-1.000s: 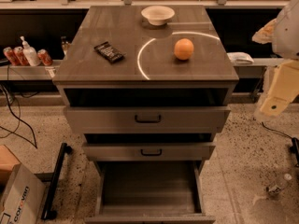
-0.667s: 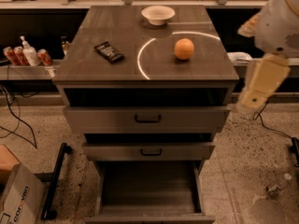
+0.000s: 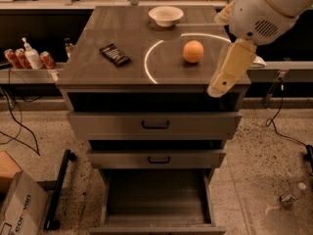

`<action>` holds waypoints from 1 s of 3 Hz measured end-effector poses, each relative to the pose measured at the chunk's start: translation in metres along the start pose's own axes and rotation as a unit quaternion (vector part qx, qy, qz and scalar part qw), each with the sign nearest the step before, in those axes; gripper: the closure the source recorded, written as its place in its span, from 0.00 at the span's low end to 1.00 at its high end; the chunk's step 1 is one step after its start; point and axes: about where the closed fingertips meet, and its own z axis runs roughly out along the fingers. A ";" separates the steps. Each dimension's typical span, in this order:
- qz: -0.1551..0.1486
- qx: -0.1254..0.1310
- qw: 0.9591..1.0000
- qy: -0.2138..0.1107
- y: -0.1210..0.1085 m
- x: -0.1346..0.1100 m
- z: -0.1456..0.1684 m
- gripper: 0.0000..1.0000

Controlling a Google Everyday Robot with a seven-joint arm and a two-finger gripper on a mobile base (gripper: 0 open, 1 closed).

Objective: Place rxbar chocolate into bottom drawer

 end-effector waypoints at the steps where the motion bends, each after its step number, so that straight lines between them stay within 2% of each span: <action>1: 0.010 -0.014 0.998 -0.053 -0.029 -0.021 0.019 0.00; 2: 0.009 -0.012 0.999 -0.052 -0.029 -0.021 0.017 0.00; 3: 0.028 -0.019 0.997 -0.067 -0.026 -0.026 0.040 0.00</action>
Offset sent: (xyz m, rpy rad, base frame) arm 0.0252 0.0142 0.0001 0.0772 0.0079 0.0196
